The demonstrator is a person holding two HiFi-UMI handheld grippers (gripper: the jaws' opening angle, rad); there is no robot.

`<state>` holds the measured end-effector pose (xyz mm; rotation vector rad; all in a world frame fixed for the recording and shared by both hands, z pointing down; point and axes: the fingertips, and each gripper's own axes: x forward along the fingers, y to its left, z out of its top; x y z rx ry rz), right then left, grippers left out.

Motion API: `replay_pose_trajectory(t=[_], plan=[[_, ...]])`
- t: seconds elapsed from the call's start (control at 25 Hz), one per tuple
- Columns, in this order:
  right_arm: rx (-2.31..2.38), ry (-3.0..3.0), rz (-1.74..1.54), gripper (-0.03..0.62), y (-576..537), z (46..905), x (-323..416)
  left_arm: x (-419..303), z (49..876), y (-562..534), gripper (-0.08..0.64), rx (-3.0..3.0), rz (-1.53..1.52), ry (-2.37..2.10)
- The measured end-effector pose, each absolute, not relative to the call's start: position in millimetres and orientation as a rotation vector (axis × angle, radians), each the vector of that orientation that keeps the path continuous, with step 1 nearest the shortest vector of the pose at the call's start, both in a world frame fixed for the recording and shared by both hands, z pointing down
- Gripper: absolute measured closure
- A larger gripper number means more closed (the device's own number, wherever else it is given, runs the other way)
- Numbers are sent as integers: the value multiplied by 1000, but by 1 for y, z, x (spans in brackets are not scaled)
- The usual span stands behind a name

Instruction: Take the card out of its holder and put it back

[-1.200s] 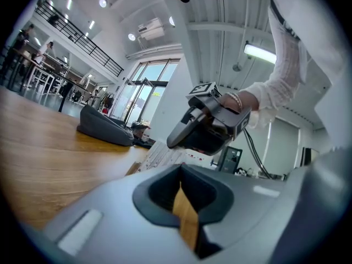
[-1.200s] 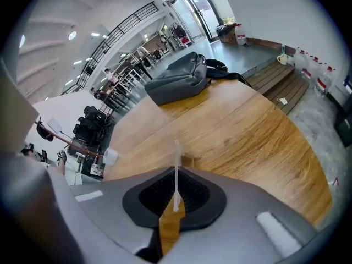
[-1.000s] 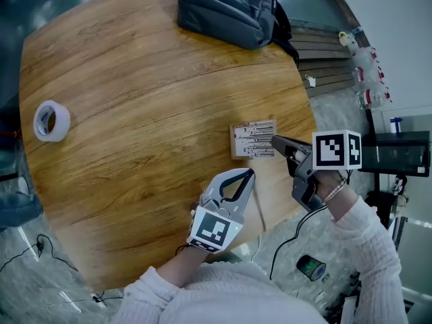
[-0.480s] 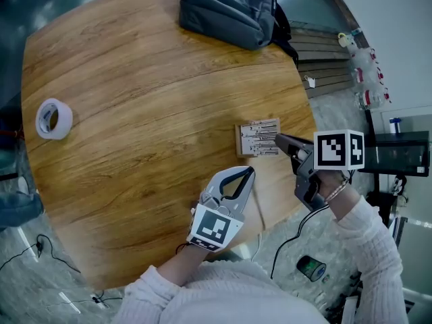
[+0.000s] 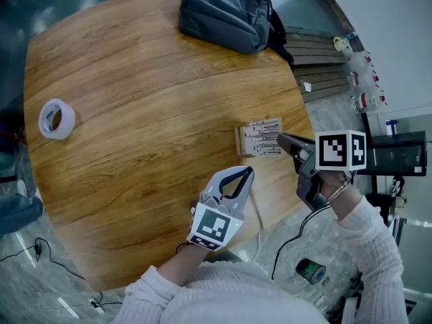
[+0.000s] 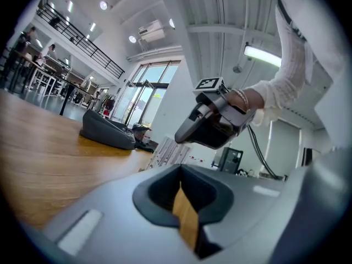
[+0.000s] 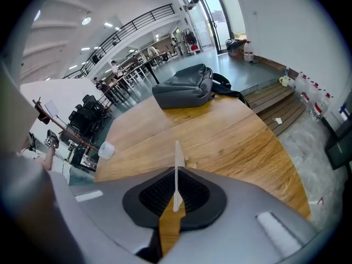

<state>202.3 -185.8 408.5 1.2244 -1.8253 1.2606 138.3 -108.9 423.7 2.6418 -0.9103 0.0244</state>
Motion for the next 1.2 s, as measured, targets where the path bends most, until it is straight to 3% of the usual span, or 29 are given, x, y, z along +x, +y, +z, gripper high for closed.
replay_pose_trajectory(t=[1.2], plan=[[1291, -1960, 1135, 588, -150, 347, 198, 124, 393, -82, 552, 2675, 24, -854]])
